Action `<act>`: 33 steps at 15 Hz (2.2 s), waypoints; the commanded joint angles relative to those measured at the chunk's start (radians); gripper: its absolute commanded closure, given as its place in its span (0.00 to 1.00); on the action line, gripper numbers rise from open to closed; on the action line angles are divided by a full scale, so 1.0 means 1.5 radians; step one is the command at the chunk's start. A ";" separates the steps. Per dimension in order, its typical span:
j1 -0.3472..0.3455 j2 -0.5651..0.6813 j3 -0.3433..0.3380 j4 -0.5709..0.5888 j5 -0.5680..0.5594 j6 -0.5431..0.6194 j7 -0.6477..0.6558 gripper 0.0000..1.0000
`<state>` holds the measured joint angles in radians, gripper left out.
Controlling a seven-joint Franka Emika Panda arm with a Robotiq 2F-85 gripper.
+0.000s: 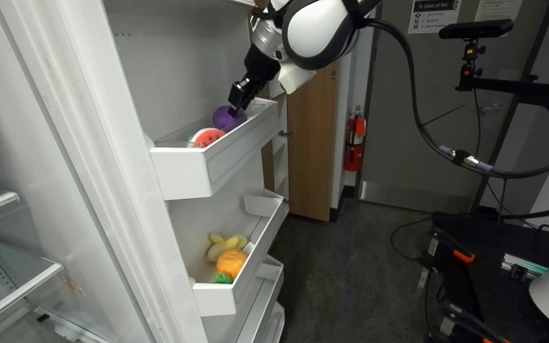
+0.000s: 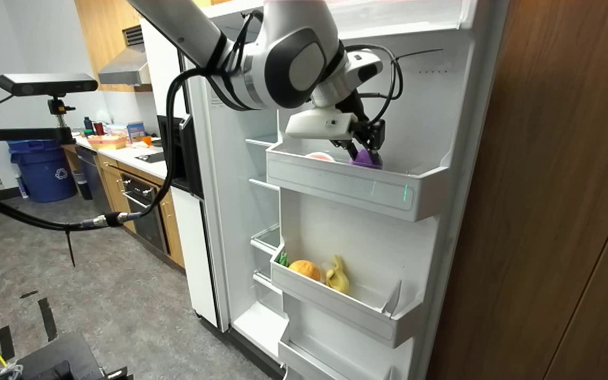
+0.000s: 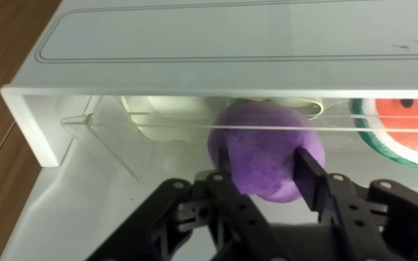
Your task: Pick the purple ball and put in the side compartment of the fridge door
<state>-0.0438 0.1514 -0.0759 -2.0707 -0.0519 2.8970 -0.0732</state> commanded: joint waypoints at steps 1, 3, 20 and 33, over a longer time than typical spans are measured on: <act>-0.003 0.011 0.000 0.018 -0.011 0.000 0.005 0.81; -0.004 0.009 0.002 0.019 -0.008 -0.003 0.003 0.96; -0.004 -0.036 0.008 0.010 -0.012 -0.027 0.001 0.57; -0.012 0.020 0.044 0.038 0.096 -0.048 -0.064 0.00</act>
<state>-0.0440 0.1604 -0.0309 -2.0570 0.0391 2.8623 -0.1188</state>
